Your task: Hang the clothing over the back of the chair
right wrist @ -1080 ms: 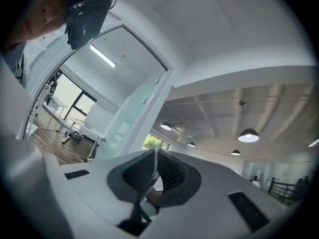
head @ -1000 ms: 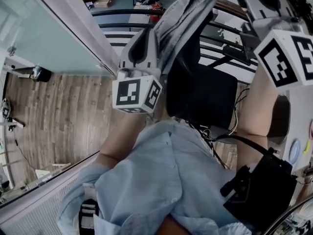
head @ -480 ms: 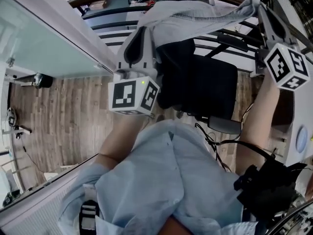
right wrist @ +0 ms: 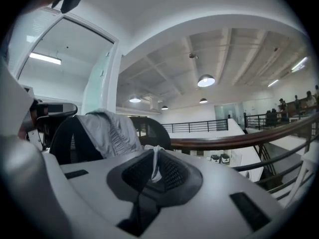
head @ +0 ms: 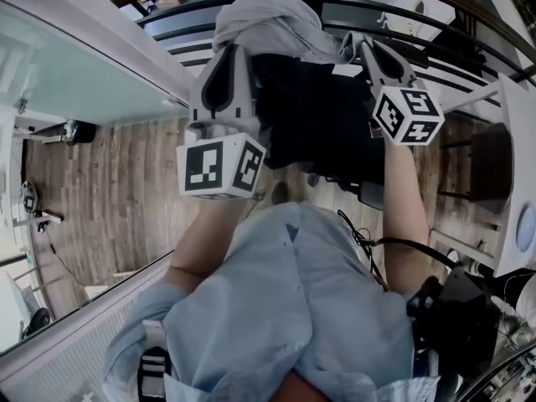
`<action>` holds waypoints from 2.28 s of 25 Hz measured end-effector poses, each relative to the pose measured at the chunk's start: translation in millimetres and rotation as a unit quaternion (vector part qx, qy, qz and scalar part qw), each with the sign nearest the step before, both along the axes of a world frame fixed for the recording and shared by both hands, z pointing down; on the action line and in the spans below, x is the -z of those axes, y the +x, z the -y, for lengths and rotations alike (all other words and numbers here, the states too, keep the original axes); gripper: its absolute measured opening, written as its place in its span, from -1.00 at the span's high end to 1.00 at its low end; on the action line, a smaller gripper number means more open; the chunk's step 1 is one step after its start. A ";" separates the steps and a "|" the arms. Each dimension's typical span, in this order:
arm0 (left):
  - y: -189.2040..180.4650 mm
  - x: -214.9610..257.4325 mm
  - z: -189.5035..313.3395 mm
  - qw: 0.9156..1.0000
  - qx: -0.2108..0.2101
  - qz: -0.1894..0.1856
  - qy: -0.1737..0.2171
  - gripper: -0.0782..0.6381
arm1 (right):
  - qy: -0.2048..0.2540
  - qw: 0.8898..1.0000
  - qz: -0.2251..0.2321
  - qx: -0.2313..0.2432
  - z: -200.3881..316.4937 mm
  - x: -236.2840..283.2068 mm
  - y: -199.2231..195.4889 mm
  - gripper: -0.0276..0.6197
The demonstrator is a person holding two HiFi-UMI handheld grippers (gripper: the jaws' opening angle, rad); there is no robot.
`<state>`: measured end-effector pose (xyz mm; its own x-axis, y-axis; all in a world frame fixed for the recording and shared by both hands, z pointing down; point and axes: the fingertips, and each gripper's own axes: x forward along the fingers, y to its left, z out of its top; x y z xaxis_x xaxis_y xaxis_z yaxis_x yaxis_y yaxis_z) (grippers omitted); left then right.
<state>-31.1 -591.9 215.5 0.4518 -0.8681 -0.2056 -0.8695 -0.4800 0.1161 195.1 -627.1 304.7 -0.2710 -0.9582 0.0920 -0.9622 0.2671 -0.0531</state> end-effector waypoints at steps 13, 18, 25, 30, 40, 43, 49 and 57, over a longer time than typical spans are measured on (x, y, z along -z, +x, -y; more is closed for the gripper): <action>4.7 -20.1 -17.8 1.000 0.015 0.005 -0.014 0.72 | -0.094 0.992 0.030 0.082 -31.1 -92.6 -53.2 0.24; 10.1 -17.8 -33.6 1.000 0.015 0.006 -0.011 0.72 | -0.111 0.989 0.039 0.084 -51.3 -105.5 -55.5 0.23; 16.0 -15.2 -57.3 1.000 0.013 0.010 -0.007 0.72 | -0.125 0.988 0.042 0.083 -75.9 -117.8 -55.5 0.22; 19.5 -18.4 -72.7 1.000 0.012 0.015 -0.003 0.72 | -0.092 0.991 0.038 0.094 -91.3 -91.3 -65.8 0.22; 18.2 -8.0 -87.6 1.000 0.015 0.018 0.013 0.72 | 0.028 0.990 0.026 0.139 -112.2 32.4 -118.2 0.38; 14.2 -3.8 -86.1 0.999 0.018 0.018 0.019 0.72 | 0.057 0.988 0.020 0.143 -114.9 57.1 -132.3 0.50; 10.0 -0.2 -86.2 0.999 0.023 0.016 0.026 0.72 | 0.085 0.987 0.012 0.140 -117.1 76.6 -147.3 0.74; 8.4 -4.2 -75.4 0.999 0.030 0.021 0.029 0.72 | 0.103 0.985 -0.009 0.142 -109.7 79.7 -157.7 0.85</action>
<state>-22.7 -516.5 219.7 0.4089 -0.8811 -0.2378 -0.9004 -0.4319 0.0520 37.4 -517.4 225.1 -0.5301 -0.8432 -0.0891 -0.8479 0.5281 0.0468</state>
